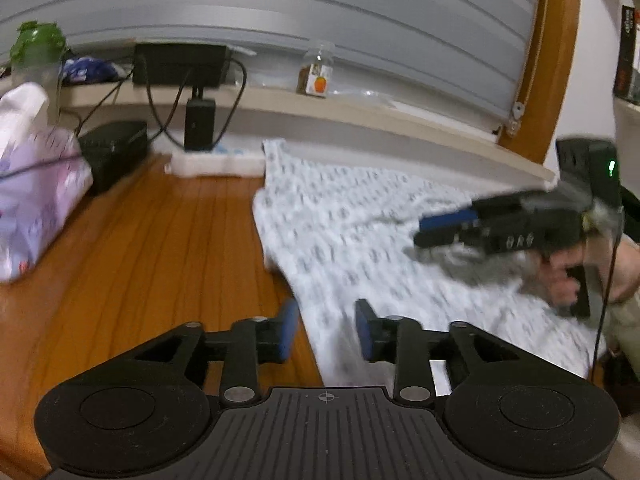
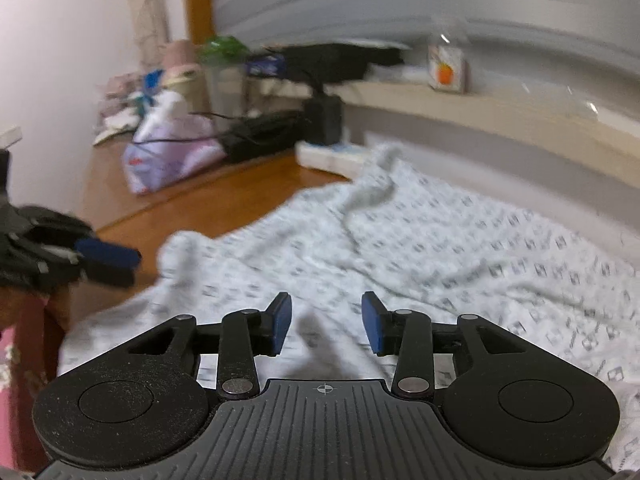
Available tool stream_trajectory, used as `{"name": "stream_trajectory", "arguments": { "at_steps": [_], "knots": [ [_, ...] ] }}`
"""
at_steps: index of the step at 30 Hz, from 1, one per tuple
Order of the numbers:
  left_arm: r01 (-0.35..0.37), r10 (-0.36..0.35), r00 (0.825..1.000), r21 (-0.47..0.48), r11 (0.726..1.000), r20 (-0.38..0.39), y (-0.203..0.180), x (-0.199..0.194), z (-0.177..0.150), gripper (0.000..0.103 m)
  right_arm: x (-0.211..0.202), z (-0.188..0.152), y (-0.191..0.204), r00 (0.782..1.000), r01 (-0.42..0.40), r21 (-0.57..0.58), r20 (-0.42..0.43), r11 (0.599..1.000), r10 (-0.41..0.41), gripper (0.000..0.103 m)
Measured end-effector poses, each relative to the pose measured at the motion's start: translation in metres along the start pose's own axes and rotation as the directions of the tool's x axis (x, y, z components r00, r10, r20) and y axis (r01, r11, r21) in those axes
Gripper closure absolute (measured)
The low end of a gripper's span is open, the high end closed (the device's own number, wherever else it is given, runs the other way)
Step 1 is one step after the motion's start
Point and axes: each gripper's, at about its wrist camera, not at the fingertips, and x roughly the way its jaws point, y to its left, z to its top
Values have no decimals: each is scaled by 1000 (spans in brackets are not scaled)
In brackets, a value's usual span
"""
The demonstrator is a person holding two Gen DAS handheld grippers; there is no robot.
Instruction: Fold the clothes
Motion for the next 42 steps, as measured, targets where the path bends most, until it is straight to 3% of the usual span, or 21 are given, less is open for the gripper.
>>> {"name": "stream_trajectory", "arguments": {
  "at_steps": [6, 12, 18, 26, 30, 37, 42],
  "knots": [
    [-23, 23, 1000, 15, 1000, -12, -2, -5, -15, 58, -21, -6, 60, 997, -64, -203, -63, 977, 52, 69],
    [-69, 70, 997, 55, 996, -18, -2, 4, -9, 58, -44, -20, 127, 983, -167, -396, -136, 903, 122, 69],
    [-85, 87, 996, 78, 993, -19, -2, 8, -7, 58, -52, -35, 171, 970, -212, -539, -221, 815, 106, 69],
    [-73, 75, 997, 79, 994, -23, 0, 12, -4, 57, -56, -54, 192, 959, -231, -665, -277, 710, 52, 67],
    [-62, 65, 997, 89, 994, -28, 1, 15, -1, 57, -52, -65, 203, 960, -227, -736, -279, 637, 19, 62],
    [-52, 55, 998, 86, 995, -27, 3, 15, -1, 56, -50, -88, 214, 963, -212, -857, -266, 470, -50, 56],
    [-45, 47, 999, 88, 995, -27, 3, 16, 0, 53, -46, -105, 215, 969, -183, -923, -228, 339, -97, 58]
  ]
}}
